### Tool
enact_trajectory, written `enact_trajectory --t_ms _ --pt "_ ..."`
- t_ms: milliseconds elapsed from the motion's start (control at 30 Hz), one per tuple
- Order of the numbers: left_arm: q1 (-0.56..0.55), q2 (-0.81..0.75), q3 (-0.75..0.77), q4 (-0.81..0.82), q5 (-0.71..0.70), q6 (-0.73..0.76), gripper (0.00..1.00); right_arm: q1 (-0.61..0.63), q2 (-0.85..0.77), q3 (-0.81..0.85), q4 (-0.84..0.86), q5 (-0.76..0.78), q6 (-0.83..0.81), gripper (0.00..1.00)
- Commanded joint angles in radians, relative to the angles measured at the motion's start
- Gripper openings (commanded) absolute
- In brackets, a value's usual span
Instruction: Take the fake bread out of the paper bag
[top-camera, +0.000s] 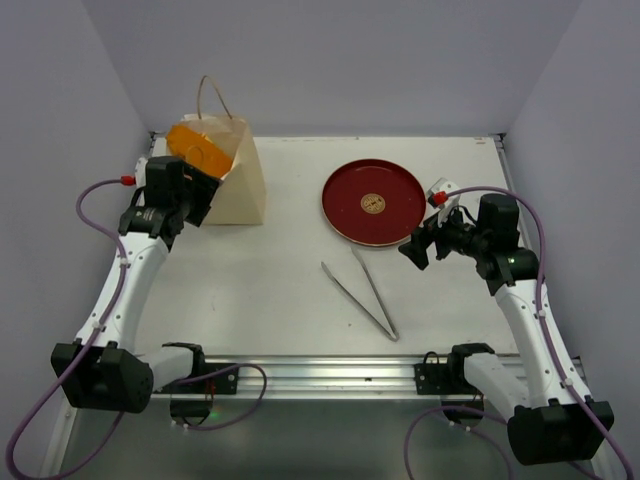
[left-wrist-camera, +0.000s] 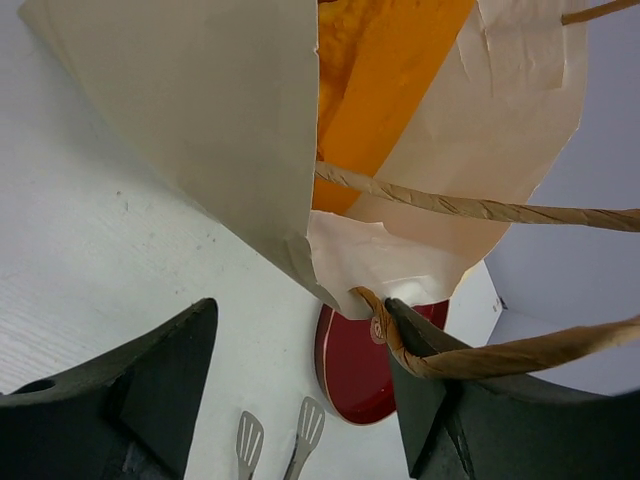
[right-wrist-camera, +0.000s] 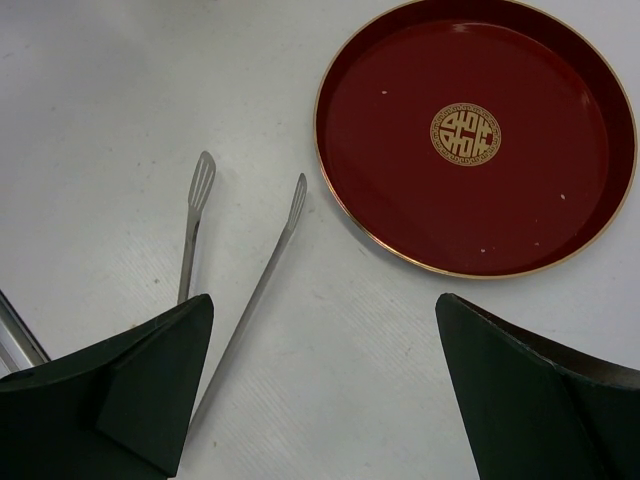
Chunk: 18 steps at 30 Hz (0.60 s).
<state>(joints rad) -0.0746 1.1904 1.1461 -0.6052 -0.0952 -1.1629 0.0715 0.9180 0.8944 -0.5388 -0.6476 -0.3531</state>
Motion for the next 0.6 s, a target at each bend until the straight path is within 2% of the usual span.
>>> enact_trajectory --t_ms 0,100,233,433,567 --pt "-0.001 -0.017 -0.029 0.03 -0.08 -0.06 0.71 0.001 -0.005 0.0 0.005 -0.029 -0.014 0.99" --pt "-0.001 -0.081 -0.072 0.096 -0.049 -0.064 0.73 0.001 -0.007 -0.002 0.003 -0.029 -0.014 0.99" --pt "-0.001 -0.14 -0.082 0.078 -0.083 -0.113 0.74 0.001 -0.001 0.0 0.003 -0.038 -0.012 0.99" --pt "-0.001 -0.163 -0.097 0.054 -0.149 -0.236 0.77 -0.001 0.004 0.001 0.0 -0.041 -0.011 0.99" --pt "-0.001 -0.118 -0.089 0.044 -0.175 -0.279 0.79 0.001 0.004 0.001 0.0 -0.044 -0.009 0.99"
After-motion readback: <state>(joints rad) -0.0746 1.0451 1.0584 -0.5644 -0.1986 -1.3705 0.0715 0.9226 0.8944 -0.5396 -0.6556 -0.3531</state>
